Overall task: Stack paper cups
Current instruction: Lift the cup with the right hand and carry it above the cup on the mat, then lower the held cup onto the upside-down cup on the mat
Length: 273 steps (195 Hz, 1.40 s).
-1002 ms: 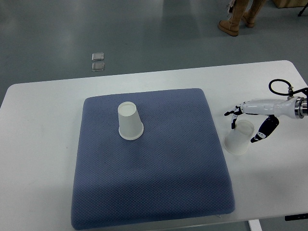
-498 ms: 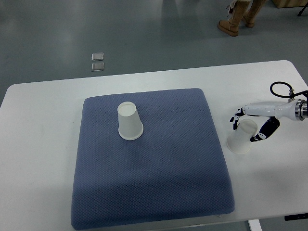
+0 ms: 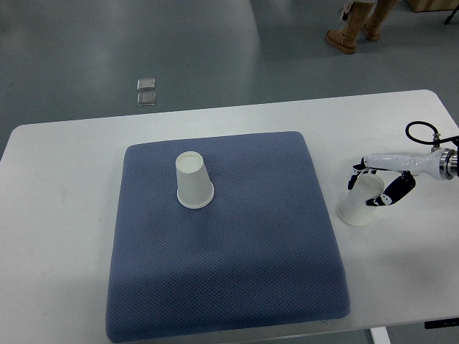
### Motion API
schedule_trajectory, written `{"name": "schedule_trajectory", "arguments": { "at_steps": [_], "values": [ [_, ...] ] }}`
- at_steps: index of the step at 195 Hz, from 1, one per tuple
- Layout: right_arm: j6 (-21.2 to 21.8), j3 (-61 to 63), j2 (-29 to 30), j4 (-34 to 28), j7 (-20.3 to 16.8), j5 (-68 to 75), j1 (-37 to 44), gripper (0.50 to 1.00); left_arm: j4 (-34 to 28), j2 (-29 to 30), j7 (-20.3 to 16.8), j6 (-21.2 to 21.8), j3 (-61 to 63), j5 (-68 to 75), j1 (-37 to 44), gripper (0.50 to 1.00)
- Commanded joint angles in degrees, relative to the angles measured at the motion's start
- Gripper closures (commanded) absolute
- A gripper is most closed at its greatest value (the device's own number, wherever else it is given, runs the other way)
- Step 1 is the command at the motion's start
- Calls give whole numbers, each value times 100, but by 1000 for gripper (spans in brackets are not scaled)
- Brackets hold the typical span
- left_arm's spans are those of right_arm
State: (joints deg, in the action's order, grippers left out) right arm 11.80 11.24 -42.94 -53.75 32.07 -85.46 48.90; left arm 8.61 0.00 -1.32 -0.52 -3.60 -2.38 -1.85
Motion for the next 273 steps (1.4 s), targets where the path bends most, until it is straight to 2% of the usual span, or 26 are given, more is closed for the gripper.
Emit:
{"name": "schedule_trajectory", "arguments": {
  "at_steps": [1, 27, 55, 87, 102, 156, 229, 273],
  "values": [
    [6, 45, -57, -12, 27, 64, 199, 1000, 0, 0, 0, 0, 0, 1, 0, 500],
    [121, 54, -127, -109, 44, 170, 770, 1000, 9, 0, 0, 0, 0, 1, 0, 500],
    [639, 133, -303, -267, 27, 407, 1755, 1000, 0, 0, 0, 0, 0, 1, 0, 500],
    [1254, 151, -145, -329, -184, 996, 2915, 1000, 0, 0, 0, 0, 0, 1, 0, 500],
    [1465, 151, 276, -416, -404, 1207, 3284, 1000, 0, 0, 0, 0, 0, 1, 0, 500],
    [1623, 133, 1358, -548, -808, 1321, 3732, 1000, 0, 0, 0, 0, 0, 1, 0, 500],
    [1632, 37, 2773, -469, -1291, 1242, 3970, 1000, 0, 0, 0, 0, 0, 1, 0, 500],
    [1518, -350, 3213, -408, -1406, 1198, 3943, 1000, 0, 0, 0, 0, 0, 1, 0, 500]
  ]
}}
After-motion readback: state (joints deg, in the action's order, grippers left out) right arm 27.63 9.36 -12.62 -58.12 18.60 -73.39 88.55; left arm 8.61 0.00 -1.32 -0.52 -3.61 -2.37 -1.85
